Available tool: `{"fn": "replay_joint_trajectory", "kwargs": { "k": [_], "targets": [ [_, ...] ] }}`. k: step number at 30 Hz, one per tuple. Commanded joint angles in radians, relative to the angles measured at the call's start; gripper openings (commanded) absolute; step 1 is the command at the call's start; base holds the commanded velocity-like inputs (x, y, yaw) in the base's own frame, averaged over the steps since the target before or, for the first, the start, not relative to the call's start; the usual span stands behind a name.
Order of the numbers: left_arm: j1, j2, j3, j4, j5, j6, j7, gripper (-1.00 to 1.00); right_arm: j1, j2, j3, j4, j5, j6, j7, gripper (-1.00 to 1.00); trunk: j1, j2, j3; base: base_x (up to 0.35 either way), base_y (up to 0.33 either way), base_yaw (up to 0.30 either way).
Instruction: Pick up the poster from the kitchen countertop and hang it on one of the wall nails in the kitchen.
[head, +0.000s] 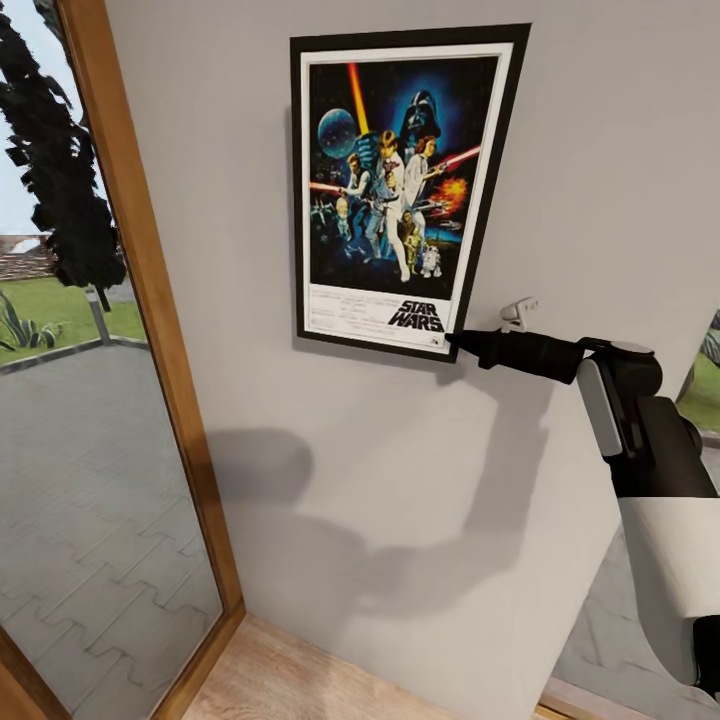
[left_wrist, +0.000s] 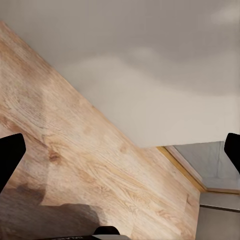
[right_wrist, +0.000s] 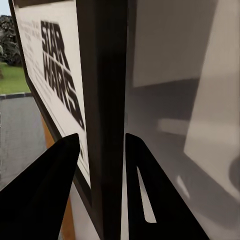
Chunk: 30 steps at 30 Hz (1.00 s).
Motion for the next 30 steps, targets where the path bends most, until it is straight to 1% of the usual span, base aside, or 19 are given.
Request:
{"fn": "replay_joint_trajectory", "kwargs": {
  "k": [1, 10, 21, 30],
  "targets": [
    [0.000, 0.000, 0.008, 0.001, -0.010, -0.008, -0.002, 1.00, 0.000, -0.001, 0.002, 0.000, -0.007, 0.007, 0.001, -1.00, 0.000, -0.001, 0.000, 0.000, 0.000, 0.000],
    [0.000, 0.005, 0.009, 0.001, -0.010, -0.008, -0.001, 1.00, 0.013, 0.008, 0.006, 0.000, -0.007, -0.005, -0.002, -1.00, 0.000, -0.001, 0.000, 0.000, 0.000, 0.000],
    [0.000, 0.005, 0.008, 0.001, -0.010, -0.008, -0.001, 1.00, 0.015, 0.012, 0.009, 0.002, -0.008, -0.009, -0.004, -1.00, 0.000, -0.001, 0.000, 0.000, 0.000, 0.000],
    [0.000, 0.005, 0.009, 0.001, -0.010, -0.008, -0.001, 1.00, 0.022, 0.020, 0.046, 0.004, -0.008, -0.011, -0.005, -1.00, 0.000, -0.001, 0.000, 0.000, 0.000, 0.000]
  ]
}}
